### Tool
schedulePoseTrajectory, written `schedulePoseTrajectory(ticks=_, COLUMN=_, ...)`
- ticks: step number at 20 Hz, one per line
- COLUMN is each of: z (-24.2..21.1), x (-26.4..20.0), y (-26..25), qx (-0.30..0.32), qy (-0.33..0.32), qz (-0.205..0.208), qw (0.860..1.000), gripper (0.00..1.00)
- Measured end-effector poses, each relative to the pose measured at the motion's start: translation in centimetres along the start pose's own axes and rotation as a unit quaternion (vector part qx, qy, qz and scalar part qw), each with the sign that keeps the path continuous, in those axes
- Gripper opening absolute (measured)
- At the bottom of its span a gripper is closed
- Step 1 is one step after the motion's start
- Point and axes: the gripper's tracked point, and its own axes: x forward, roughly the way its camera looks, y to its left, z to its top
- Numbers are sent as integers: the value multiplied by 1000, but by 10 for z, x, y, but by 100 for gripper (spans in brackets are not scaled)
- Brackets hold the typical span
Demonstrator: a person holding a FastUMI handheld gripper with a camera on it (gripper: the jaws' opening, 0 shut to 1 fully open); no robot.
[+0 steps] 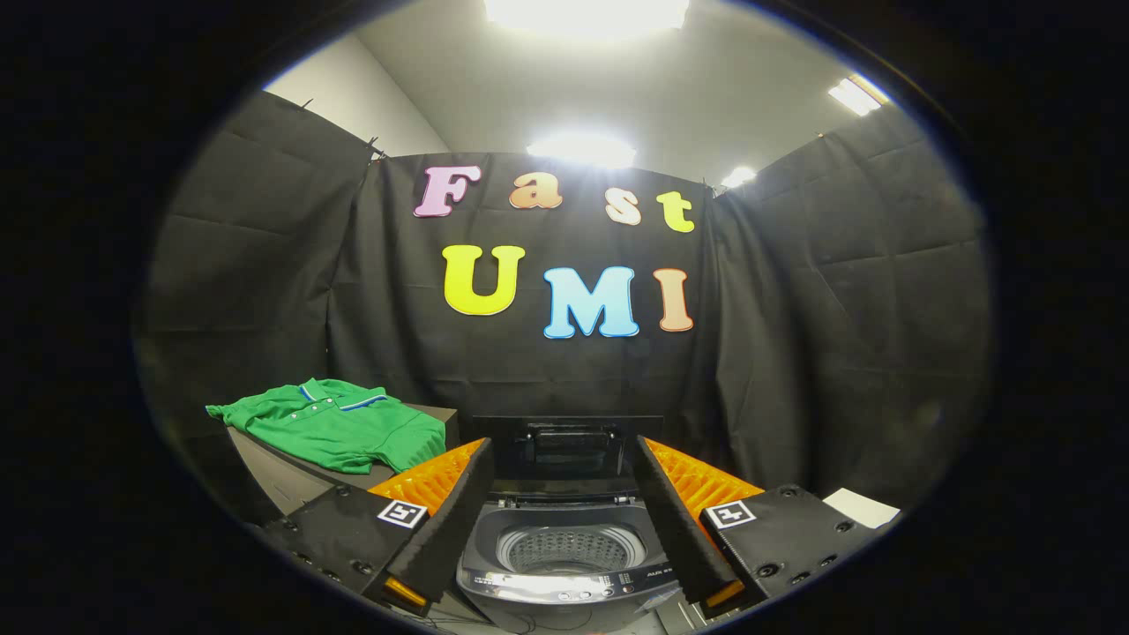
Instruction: Put the clothes into the washing machine and then close the washing machine lid.
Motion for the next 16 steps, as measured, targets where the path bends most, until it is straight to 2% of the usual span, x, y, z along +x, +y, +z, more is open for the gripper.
schedulePoseTrajectory(ticks=11, z=-2, x=4, y=-12, qx=2, qy=2, qz=2, qw=1000, gripper=99)
schedulePoseTrajectory(ticks=16, z=0, x=6, y=-10, qx=-7, qy=7, qz=23, qw=1000, gripper=99)
